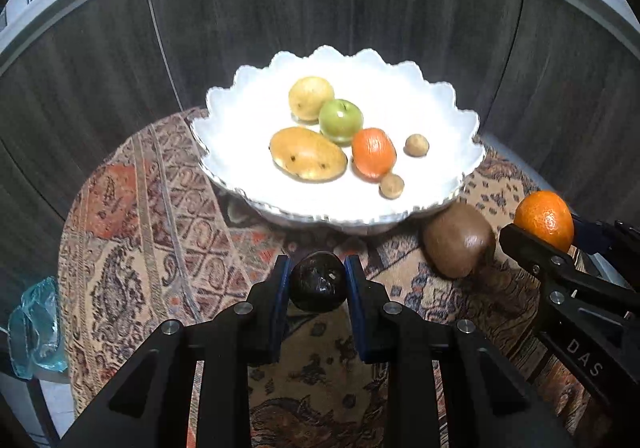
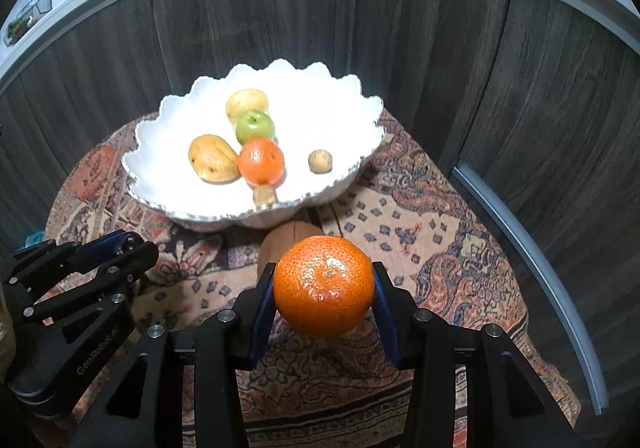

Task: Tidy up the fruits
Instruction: 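Carry the dark plum and tangerine over the white bowl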

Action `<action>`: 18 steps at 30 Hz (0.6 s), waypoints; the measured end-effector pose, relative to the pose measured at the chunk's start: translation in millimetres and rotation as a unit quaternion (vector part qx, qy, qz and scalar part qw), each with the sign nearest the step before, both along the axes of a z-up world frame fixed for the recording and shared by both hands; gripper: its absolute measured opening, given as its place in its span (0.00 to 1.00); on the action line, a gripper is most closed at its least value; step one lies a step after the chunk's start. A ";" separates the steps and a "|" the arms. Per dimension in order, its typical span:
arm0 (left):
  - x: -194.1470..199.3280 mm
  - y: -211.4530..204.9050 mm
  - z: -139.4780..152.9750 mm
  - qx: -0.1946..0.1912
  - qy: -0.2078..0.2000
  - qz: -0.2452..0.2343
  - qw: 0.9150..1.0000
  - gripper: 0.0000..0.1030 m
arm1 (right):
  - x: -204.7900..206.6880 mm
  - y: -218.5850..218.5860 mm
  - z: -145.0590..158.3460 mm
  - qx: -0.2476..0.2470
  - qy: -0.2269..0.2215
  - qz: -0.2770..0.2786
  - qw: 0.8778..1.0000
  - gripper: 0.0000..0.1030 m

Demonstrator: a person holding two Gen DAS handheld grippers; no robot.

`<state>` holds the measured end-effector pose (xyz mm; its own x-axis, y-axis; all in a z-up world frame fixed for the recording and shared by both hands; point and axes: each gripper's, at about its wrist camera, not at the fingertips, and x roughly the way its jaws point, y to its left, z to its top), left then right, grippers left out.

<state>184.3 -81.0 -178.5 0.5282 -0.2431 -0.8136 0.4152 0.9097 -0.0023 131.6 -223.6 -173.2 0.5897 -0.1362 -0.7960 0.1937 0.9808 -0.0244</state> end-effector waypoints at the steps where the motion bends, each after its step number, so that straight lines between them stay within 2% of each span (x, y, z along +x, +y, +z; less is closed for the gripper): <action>1: 1.1 0.2 3.5 -0.001 -0.003 0.001 1.000 0.27 | 1.6 -0.3 3.7 -0.001 -0.004 0.001 1.000 0.44; 11: 25.6 0.8 28.9 -0.009 -0.028 0.009 1.000 0.27 | 37.2 -4.1 30.2 -0.009 -0.026 0.018 0.999 0.44; 18: 49.9 -3.8 30.0 -0.008 -0.033 0.013 0.999 0.27 | 61.4 -6.5 24.7 -0.002 -0.017 0.026 1.000 0.44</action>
<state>234.2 -84.8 -148.6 0.5876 -0.2407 -0.7725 0.3903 0.9206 0.0101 193.0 -230.2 -148.4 0.6234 -0.1070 -0.7746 0.1431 0.9895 -0.0215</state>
